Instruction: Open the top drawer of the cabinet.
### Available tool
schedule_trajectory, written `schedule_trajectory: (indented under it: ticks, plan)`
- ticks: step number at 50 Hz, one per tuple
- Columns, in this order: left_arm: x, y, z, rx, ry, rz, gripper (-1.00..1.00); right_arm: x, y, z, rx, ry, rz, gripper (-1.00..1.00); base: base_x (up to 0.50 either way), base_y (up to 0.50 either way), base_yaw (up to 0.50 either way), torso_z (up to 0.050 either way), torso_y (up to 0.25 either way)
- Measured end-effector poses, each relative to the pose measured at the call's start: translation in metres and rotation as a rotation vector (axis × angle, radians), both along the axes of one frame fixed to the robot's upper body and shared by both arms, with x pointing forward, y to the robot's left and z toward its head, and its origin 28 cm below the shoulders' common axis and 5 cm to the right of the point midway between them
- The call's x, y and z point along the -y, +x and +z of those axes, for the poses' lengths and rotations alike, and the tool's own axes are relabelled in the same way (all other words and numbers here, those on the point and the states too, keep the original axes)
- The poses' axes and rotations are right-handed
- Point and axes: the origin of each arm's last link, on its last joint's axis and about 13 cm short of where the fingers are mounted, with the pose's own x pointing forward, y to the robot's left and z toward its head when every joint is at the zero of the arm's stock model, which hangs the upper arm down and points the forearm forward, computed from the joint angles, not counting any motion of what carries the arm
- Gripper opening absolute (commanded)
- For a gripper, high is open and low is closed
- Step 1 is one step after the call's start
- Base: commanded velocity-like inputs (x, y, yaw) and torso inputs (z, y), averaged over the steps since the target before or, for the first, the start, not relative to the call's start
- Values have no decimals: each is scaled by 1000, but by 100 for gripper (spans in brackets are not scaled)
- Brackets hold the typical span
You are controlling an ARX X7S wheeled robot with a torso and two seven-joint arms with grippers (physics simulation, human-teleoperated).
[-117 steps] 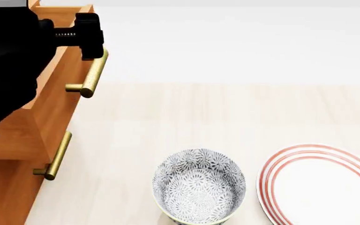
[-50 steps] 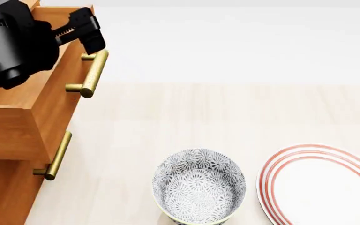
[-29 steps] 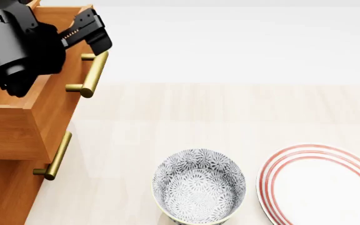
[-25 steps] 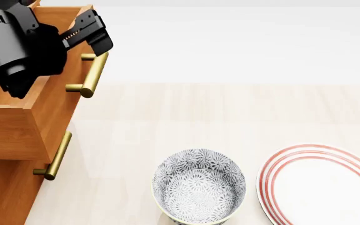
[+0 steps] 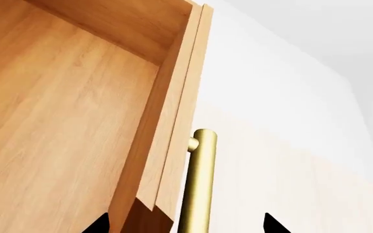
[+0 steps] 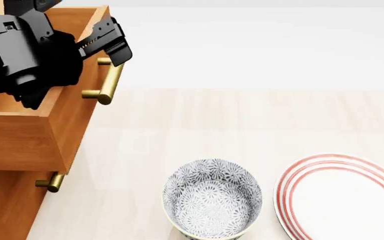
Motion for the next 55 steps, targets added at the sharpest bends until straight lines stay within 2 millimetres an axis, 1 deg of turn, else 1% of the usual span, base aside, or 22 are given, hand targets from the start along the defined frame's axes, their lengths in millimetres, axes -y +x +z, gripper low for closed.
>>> schedule_trajectory:
  ticks: [21,55]
  plan:
    - [19,-8,-3,-3,-14,-107,100,0,-1,1,3,-5,8,100,0,0,0,0,0]
    - [53,-21,5,4,-41,-224,100,3,1,1,10,-9,8,100,0,0,0,0,0]
